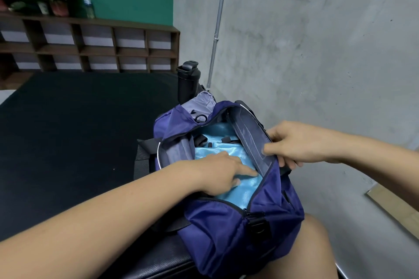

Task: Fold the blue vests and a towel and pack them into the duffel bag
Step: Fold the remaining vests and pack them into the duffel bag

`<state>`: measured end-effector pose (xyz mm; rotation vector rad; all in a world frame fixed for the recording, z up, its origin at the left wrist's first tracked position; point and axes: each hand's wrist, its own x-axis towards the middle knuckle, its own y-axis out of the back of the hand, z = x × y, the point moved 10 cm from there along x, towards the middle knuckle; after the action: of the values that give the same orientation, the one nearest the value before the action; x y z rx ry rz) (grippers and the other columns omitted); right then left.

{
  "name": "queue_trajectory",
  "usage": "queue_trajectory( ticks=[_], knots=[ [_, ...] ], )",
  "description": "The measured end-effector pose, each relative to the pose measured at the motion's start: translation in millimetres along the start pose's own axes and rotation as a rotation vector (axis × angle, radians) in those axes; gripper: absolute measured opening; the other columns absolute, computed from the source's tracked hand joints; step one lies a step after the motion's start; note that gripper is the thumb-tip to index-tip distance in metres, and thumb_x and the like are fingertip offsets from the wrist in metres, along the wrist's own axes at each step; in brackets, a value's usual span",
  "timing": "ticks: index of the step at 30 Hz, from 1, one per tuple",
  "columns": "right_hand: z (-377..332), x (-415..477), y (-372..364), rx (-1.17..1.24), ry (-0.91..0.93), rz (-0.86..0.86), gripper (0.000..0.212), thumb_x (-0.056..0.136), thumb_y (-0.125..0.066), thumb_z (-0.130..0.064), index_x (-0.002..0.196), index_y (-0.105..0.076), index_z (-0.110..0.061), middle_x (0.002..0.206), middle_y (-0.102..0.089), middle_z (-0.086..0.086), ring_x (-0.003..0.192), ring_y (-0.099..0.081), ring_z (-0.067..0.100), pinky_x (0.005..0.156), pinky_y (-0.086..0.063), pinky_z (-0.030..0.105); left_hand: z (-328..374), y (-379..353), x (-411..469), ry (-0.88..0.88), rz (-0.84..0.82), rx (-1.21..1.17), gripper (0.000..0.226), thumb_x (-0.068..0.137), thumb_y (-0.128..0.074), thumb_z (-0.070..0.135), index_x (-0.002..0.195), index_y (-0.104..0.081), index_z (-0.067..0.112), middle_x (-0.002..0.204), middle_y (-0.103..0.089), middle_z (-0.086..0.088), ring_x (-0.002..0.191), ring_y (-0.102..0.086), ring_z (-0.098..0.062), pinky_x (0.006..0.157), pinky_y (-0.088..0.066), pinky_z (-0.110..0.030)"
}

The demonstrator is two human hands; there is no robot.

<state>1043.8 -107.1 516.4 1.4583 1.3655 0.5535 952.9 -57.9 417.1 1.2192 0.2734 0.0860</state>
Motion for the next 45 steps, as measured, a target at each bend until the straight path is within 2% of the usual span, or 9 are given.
queue_trajectory(
  ticks=[7,11,15,19,29,34,38,41,45],
  knots=[
    [2,0,4,-0.065,0.001,0.05,0.019,0.097,-0.063,-0.03,0.09,-0.063,-0.012,0.074,-0.072,0.008,0.056,-0.063,0.017,0.058,-0.051,0.034,4,9,0,0.055,0.007,0.163,0.047,0.113,-0.045,0.045,0.16,-0.041,0.048,0.144,-0.047,-0.003,0.135,-0.038,-0.029,0.116,-0.032,-0.049],
    [-9,-3,40,-0.114,0.089,0.357,0.019,0.097,-0.068,-0.043,0.094,-0.056,-0.028,0.079,-0.07,-0.005,0.075,-0.065,0.013,0.072,-0.053,0.034,-17,46,-36,0.102,0.156,0.152,0.041,0.109,-0.053,0.044,0.15,-0.054,0.047,0.142,-0.053,0.004,0.138,-0.044,-0.023,0.114,-0.036,-0.048],
    [-49,-1,42,-0.043,0.257,0.464,0.012,0.096,-0.071,-0.034,0.091,-0.06,-0.03,0.073,-0.069,-0.008,0.072,-0.063,0.007,0.069,-0.051,0.026,-51,82,-97,0.128,0.405,0.044,0.031,0.104,-0.061,0.041,0.134,-0.064,0.046,0.119,-0.061,0.016,0.118,-0.051,-0.011,0.105,-0.045,-0.042],
    [-108,17,4,-0.028,0.386,0.37,0.01,0.094,-0.072,-0.029,0.087,-0.065,-0.028,0.074,-0.071,-0.008,0.073,-0.065,0.007,0.068,-0.049,0.023,-87,96,-169,0.197,0.544,-0.05,0.023,0.101,-0.067,0.033,0.122,-0.071,0.044,0.105,-0.063,0.02,0.106,-0.055,-0.004,0.097,-0.048,-0.031],
    [-279,49,-109,0.07,0.643,0.163,0.011,0.095,-0.07,-0.031,0.085,-0.065,-0.027,0.077,-0.071,-0.007,0.075,-0.064,0.01,0.072,-0.054,0.031,-171,70,-330,0.539,0.564,-0.071,0.018,0.104,-0.066,0.036,0.119,-0.071,0.045,0.106,-0.065,0.024,0.103,-0.054,0.007,0.082,-0.036,-0.006],
    [-342,62,-172,0.104,0.696,0.063,0.009,0.093,-0.069,-0.037,0.087,-0.065,-0.03,0.082,-0.071,-0.011,0.076,-0.066,0.009,0.076,-0.06,0.038,-199,52,-400,0.666,0.591,-0.104,0.022,0.101,-0.068,0.031,0.121,-0.07,0.041,0.105,-0.068,0.02,0.101,-0.061,0.002,0.085,-0.043,-0.012],
    [-381,69,-223,0.091,0.731,-0.004,0.005,0.094,-0.068,-0.036,0.097,-0.064,-0.033,0.094,-0.07,-0.013,0.087,-0.065,0.005,0.086,-0.058,0.034,-229,32,-453,0.794,0.598,-0.109,0.023,0.099,-0.07,0.031,0.121,-0.069,0.038,0.1,-0.069,0.018,0.093,-0.063,0.002,0.082,-0.046,-0.013],
    [-402,75,-261,0.019,0.743,-0.036,0.017,0.097,-0.065,-0.038,0.113,-0.062,-0.032,0.11,-0.062,-0.015,0.105,-0.061,0.008,0.096,-0.053,0.036,-257,19,-497,0.905,0.623,-0.149,0.024,0.098,-0.07,0.031,0.122,-0.069,0.035,0.098,-0.072,0.015,0.09,-0.066,-0.002,0.084,-0.05,-0.022],
    [-421,80,-299,-0.086,0.771,0.007,0.034,0.102,-0.057,-0.039,0.135,-0.055,-0.031,0.13,-0.053,-0.013,0.125,-0.051,0.017,0.109,-0.04,0.037,-292,11,-559,1.06,0.659,-0.15,0.02,0.096,-0.073,0.027,0.116,-0.071,0.03,0.095,-0.072,0.013,0.085,-0.066,-0.002,0.074,-0.046,-0.022]
  ],
)
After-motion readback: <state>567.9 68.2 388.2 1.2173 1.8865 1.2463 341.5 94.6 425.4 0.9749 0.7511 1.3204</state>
